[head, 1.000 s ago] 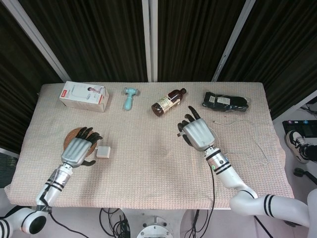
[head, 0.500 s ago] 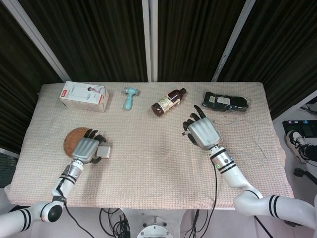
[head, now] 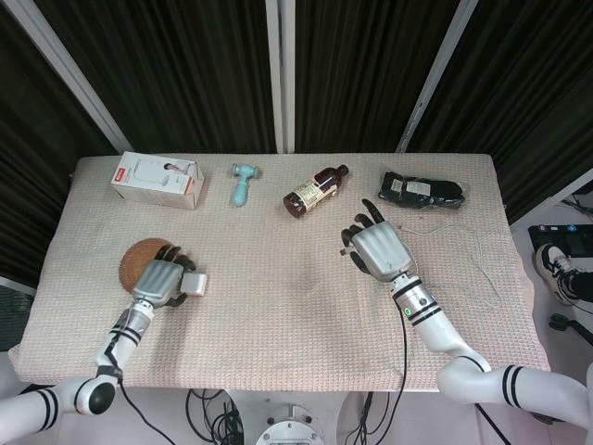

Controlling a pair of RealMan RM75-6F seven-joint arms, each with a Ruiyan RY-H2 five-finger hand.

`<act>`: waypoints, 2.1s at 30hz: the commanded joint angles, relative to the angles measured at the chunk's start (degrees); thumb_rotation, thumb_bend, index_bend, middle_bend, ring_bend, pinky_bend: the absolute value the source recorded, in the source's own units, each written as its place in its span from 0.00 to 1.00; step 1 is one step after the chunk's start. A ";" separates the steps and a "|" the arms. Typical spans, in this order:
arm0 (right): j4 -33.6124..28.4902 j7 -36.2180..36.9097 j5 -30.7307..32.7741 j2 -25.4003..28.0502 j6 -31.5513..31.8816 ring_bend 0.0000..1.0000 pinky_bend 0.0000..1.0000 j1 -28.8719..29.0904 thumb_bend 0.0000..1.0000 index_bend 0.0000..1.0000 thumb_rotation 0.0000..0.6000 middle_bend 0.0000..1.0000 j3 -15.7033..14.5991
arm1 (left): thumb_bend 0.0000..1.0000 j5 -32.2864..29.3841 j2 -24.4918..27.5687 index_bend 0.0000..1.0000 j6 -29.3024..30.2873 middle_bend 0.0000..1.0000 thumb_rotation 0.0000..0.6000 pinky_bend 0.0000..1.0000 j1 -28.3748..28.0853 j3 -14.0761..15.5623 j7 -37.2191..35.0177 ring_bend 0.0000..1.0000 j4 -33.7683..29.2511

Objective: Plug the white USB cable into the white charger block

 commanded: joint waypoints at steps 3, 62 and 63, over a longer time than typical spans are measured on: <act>0.22 0.26 0.04 -0.14 0.01 0.26 0.08 -0.14 0.35 0.63 1.00 0.51 -0.05 | 0.27 -0.23 0.12 0.31 -0.16 0.23 1.00 0.05 -0.23 0.28 -0.45 0.06 0.09; 2.27 -17.16 30.71 -16.97 -0.96 0.29 0.08 16.98 0.35 0.66 1.00 0.54 11.52 | 0.33 -28.11 -2.37 0.43 13.95 0.40 1.00 0.09 -14.70 -12.72 20.41 0.18 -17.86; 2.70 -17.71 31.30 -17.34 -0.68 0.29 0.08 17.47 0.35 0.66 1.00 0.54 11.68 | 0.33 -28.86 -2.38 0.43 14.14 0.40 1.00 0.09 -15.20 -12.86 21.07 0.18 -17.90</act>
